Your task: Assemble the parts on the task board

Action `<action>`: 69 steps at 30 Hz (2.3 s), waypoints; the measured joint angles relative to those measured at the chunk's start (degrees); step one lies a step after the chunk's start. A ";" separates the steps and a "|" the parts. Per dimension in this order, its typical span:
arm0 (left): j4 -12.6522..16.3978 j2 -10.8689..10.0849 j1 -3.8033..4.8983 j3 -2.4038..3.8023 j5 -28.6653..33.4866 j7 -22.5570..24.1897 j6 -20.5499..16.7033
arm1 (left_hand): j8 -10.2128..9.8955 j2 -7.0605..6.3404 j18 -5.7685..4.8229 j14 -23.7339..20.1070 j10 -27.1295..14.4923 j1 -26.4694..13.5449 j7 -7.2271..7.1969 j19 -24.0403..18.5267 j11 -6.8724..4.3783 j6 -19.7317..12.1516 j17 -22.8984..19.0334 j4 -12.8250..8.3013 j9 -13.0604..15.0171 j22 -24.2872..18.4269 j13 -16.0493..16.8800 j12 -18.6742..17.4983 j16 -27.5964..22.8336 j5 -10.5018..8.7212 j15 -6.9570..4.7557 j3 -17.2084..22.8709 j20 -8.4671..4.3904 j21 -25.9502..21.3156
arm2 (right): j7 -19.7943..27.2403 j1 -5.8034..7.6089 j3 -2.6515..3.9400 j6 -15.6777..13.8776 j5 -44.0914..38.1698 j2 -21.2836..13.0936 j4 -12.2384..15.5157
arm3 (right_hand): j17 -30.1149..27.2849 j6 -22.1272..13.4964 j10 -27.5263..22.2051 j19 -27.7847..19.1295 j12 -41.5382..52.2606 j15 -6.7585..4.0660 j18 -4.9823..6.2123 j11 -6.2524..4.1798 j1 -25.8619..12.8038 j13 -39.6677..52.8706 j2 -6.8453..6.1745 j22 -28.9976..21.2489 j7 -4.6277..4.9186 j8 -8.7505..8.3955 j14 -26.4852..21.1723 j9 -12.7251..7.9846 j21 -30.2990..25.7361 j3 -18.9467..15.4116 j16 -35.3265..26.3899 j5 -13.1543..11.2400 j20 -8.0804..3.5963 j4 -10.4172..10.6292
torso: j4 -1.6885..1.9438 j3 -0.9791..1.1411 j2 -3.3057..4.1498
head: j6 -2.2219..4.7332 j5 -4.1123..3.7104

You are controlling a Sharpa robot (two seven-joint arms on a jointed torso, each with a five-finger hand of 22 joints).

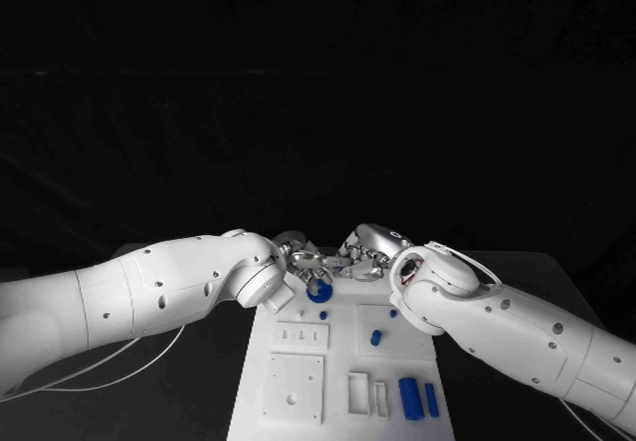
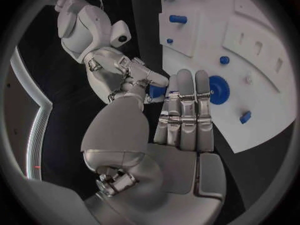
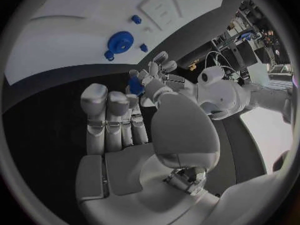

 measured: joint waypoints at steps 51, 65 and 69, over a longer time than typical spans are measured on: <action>0.47 0.01 -0.05 -0.08 -0.16 -0.68 0.15 | 0.30 7.46 -0.90 -2.22 0.15 -0.20 -0.66 -1.94 -3.22 2.71 4.97 -16.41 5.68 10.70 2.96 16.30 20.28 10.56 -3.30 16.63 -3.19 6.42 | -0.77 0.08 -1.12 1.23 -0.66 0.31 -0.29 | 0.01 -0.33 -0.49 0.00 -1.11 0.01 -0.01 -0.02 -0.35 -0.91 -0.51 0.00 -0.32 0.00 0.00 0.01 -0.77 -0.96 -0.35 0.28 0.01 0.93 | -0.11 0.03 -0.01 | -0.76 0.18; 0.01 -0.31 -0.02 -0.14 0.27 -0.73 -0.55 | -0.03 7.73 -1.79 -0.48 0.32 -2.95 -0.61 -1.22 -4.43 2.92 5.97 -18.97 6.29 13.73 7.28 25.10 26.39 13.34 -5.03 16.73 -4.73 8.88 | 1.16 -0.99 -1.18 -0.62 0.42 -3.01 1.55 | -2.08 -11.02 -5.06 0.14 -2.83 1.26 -0.02 2.15 0.30 -4.54 -3.20 0.00 2.63 0.29 -1.28 -0.09 -6.70 -12.05 -2.26 5.13 0.93 4.88 | 0.01 0.05 -0.12 | -0.90 0.52; 0.00 -0.59 -0.02 -0.22 0.27 -0.81 -0.58 | -0.20 7.90 -1.78 -0.16 0.31 -3.28 -0.62 -1.02 -4.43 2.94 6.77 -19.10 6.30 14.29 8.18 27.23 27.78 13.34 -5.34 16.40 -4.93 9.27 | 1.69 -1.68 -1.12 -1.55 0.68 -4.97 2.74 | -2.55 -11.92 -5.56 0.22 -2.83 1.45 -0.02 2.23 0.99 -5.78 -3.06 0.00 2.72 0.29 -1.47 -0.09 -7.65 -13.37 -2.26 6.28 1.22 5.30 | -0.04 0.05 -0.12 | -0.93 0.71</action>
